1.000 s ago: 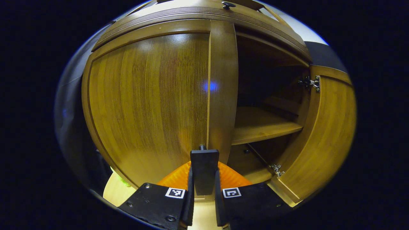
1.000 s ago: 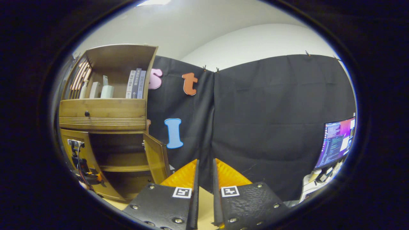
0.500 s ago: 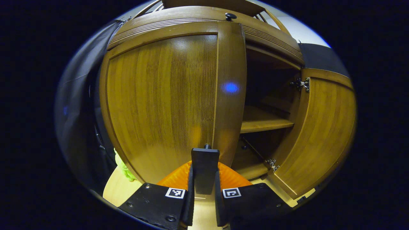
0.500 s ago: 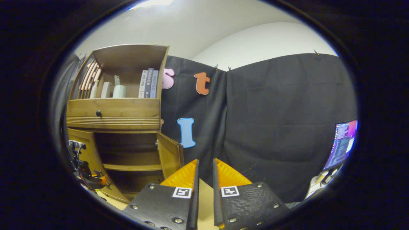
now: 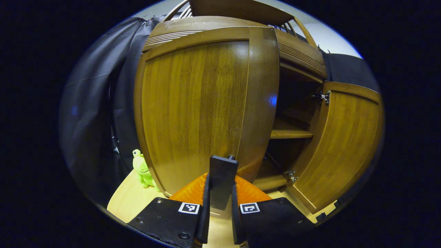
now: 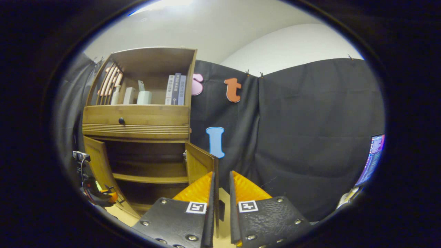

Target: Open the right door of the double-door shoe cabinet with the right hand, and open the left door with the left hand.

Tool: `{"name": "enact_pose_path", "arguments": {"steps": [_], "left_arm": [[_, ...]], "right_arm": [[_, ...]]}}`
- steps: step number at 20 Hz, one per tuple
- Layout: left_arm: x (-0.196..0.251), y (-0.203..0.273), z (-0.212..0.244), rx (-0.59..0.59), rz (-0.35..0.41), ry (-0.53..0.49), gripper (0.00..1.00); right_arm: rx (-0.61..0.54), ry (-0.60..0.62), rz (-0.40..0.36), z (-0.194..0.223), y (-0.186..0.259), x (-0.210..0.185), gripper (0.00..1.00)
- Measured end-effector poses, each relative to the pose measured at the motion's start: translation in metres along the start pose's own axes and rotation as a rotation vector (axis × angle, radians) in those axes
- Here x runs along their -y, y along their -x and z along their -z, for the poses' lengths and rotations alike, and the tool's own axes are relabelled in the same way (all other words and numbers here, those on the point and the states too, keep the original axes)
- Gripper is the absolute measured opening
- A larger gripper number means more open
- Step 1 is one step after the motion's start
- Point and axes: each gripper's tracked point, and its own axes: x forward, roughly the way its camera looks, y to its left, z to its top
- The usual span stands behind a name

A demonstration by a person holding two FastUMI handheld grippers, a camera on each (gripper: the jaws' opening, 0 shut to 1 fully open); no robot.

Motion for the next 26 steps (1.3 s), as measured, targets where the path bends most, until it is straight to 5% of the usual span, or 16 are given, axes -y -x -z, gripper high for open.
{"name": "enact_pose_path", "arguments": {"steps": [18, 26], "left_arm": [[0.002, -0.001, -0.004, 0.026, 0.001, 0.058, 0.27], [-0.010, 0.005, -0.004, 0.025, -0.026, 0.109, 0.53]], "right_arm": [[-0.037, -0.014, -0.290, 0.019, -0.017, -0.119, 0.19], [-0.059, -0.027, -0.381, 0.030, -0.022, -0.160, 0.19]]}}
